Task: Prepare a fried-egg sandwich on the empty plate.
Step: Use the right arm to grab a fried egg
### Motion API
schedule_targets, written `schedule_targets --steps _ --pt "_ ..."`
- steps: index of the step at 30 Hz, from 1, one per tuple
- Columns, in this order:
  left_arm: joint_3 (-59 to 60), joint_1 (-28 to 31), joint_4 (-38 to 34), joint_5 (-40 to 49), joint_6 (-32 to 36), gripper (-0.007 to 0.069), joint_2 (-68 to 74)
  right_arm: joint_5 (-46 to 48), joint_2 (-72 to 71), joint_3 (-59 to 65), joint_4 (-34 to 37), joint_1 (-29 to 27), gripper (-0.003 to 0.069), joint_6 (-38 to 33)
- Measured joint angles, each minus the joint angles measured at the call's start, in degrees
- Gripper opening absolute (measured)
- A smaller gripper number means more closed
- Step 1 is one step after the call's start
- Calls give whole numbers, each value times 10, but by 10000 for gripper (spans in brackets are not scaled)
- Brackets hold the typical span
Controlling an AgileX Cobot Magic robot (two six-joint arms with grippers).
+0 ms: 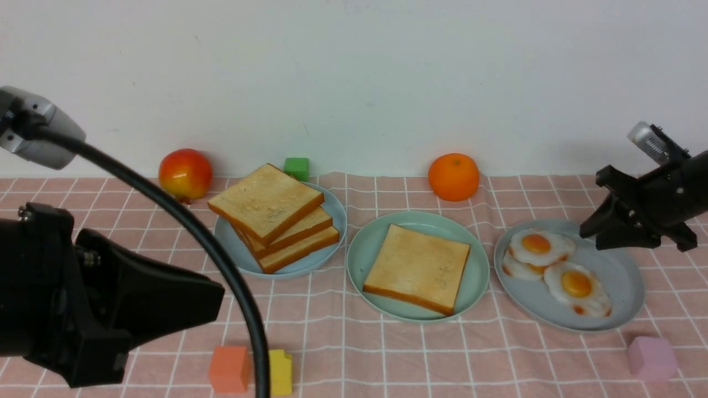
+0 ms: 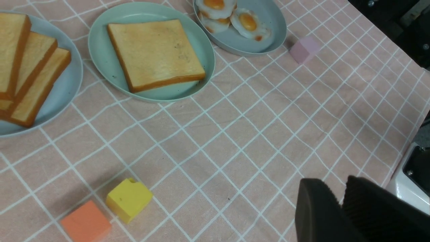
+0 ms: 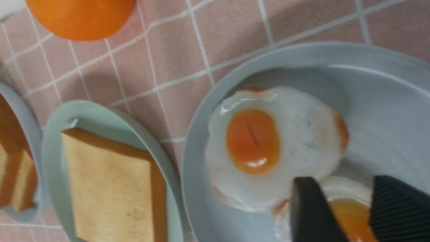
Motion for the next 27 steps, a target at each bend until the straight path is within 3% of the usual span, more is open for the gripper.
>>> schedule_targets --steps 3,6,17,27 --pt "0 0 0 0 0 169 0 -3 12 0 16 0 372 3" --pt "0 0 0 0 0 171 0 -13 22 0 30 0 374 5" --pt "0 0 0 4 0 174 0 -40 57 0 48 0 272 6" --pt "0 0 0 5 0 180 0 -39 80 0 147 0 244 -42"
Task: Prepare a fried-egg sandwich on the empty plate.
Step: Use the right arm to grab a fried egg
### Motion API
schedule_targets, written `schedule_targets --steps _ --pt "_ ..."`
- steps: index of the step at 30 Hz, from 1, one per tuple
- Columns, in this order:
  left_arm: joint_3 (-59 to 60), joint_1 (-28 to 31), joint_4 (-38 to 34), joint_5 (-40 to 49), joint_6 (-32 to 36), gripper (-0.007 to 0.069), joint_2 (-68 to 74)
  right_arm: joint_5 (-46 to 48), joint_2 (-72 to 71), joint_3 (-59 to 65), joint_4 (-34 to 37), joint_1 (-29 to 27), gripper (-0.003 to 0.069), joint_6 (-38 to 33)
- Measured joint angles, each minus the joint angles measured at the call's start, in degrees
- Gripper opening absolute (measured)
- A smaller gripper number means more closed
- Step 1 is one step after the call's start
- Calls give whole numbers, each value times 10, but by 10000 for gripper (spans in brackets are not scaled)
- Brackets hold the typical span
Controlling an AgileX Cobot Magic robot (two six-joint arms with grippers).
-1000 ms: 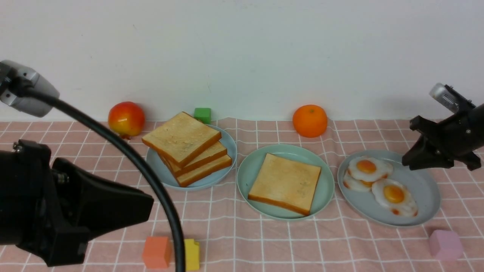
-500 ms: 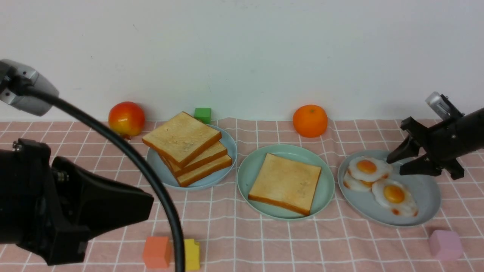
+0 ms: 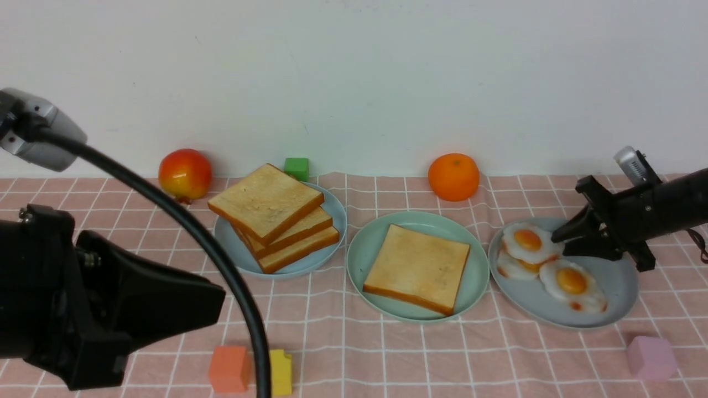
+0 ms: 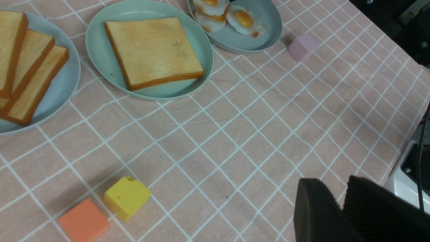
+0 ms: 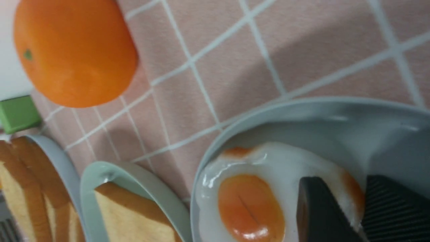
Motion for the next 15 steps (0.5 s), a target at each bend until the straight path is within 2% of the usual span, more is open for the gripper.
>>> schedule_targets --steps 10,15 --pt "0 0 0 0 0 183 0 15 0 0 11 0 237 -62" --pt "0 0 0 2 0 188 0 29 0 0 15 0 126 -93"
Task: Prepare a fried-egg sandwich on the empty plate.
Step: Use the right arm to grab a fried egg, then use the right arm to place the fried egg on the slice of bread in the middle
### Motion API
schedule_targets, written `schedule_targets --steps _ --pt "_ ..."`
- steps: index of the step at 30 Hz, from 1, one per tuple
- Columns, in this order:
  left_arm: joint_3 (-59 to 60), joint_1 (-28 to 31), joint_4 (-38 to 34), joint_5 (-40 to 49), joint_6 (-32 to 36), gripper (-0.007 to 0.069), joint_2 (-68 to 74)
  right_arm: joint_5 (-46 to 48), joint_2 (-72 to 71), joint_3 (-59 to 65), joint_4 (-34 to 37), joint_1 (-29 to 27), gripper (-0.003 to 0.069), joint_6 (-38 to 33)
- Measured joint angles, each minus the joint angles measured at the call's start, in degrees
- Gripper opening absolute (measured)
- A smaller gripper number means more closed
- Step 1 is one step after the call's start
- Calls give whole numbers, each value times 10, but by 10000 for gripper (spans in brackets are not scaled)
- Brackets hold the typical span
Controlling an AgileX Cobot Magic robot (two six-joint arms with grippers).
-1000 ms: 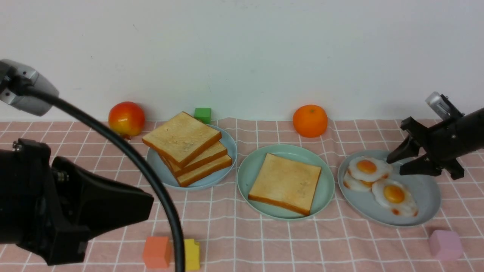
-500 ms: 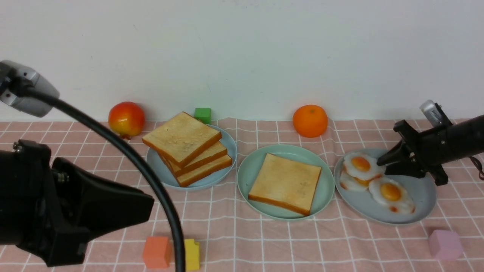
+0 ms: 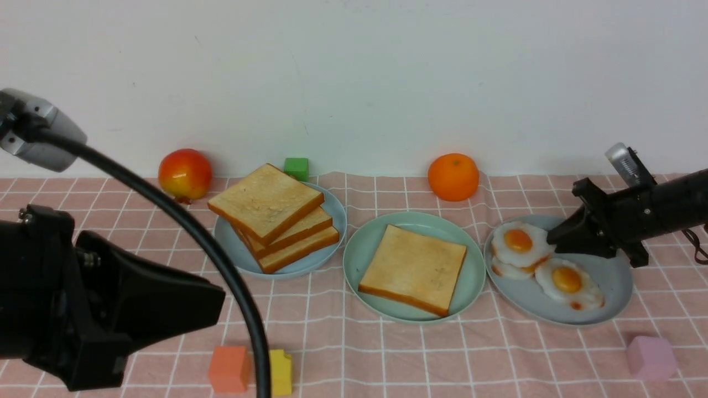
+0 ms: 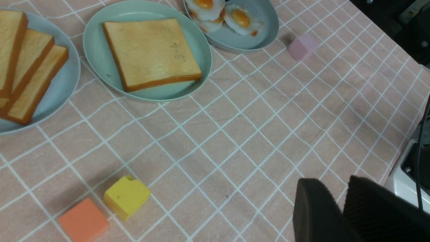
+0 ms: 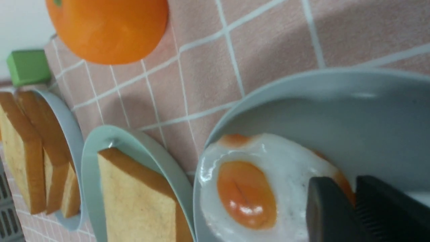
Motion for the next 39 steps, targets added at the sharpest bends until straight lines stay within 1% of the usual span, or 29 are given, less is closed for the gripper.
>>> schedule_targets --steps 1,2,3,13,21,26,30,31,33,34,35,36,37,38,39 --pt "0 0 0 0 0 189 0 2 0 0 1 0 95 -2" --pt "0 0 0 0 0 189 0 3 0 0 1 0 90 -3" --pt "0 0 0 0 0 190 0 4 0 0 2 0 64 -4" --pt "0 0 0 5 0 202 0 9 -12 0 -8 -3 65 -6" --pt "0 0 0 5 0 202 0 38 -61 1 -20 -42 65 -24" --pt "0 0 0 0 0 208 0 61 -74 1 -21 -40 65 -28" --pt "0 0 3 -18 0 212 0 74 -77 1 -15 13 65 -33" --pt "0 0 3 -19 0 213 0 74 -77 1 -14 17 65 -33" --pt "0 0 4 -34 0 215 3 71 -77 1 0 62 65 -34" --pt "0 0 4 -39 0 216 5 68 -77 1 5 73 65 -34" --pt "0 0 4 -47 0 220 13 55 -77 1 19 102 65 -34" --pt "0 0 4 -49 -1 220 15 53 -77 1 19 105 65 -34" --pt "0 0 4 -54 -5 223 25 31 -77 1 29 132 65 -34" --pt "0 0 4 -55 -5 223 28 28 -77 1 30 135 65 -34" --pt "0 0 4 -57 -11 225 40 11 -77 1 31 152 65 -34"
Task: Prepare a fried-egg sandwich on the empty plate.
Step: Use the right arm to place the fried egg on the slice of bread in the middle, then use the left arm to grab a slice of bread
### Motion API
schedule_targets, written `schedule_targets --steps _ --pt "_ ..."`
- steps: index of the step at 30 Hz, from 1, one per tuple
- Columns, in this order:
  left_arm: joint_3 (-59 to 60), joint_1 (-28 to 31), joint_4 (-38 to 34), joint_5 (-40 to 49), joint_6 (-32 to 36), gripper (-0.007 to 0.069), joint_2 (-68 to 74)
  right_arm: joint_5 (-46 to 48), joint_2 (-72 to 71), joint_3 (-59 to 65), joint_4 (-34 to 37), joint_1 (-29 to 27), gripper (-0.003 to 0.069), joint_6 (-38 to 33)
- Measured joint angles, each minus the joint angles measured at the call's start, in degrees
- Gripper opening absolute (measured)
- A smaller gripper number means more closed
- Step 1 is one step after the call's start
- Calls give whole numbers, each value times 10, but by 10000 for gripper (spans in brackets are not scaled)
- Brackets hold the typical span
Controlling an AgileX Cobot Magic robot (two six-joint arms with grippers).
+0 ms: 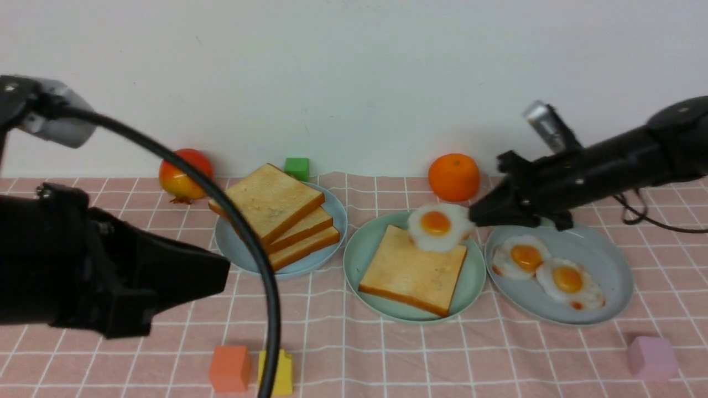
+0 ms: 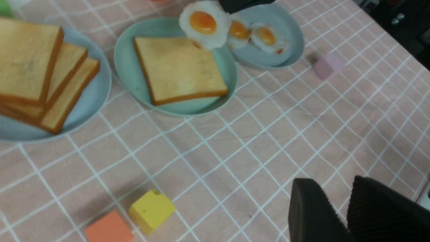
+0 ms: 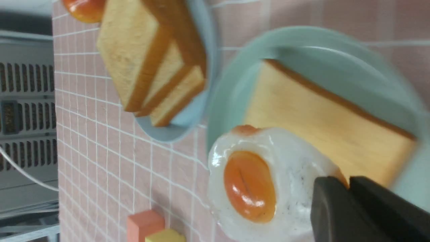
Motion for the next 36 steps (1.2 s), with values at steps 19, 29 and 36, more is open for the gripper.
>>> schedule_targets --steps 19,29,36 --pt "0 0 4 -98 -128 240 33 10 15 0 -69 35 421 -22" --pt "-90 0 163 -99 -446 293 114 121 -167 -83 -241 49 575 42" --pt "-207 0 323 -13 -504 398 234 161 -287 -97 -330 153 481 91"
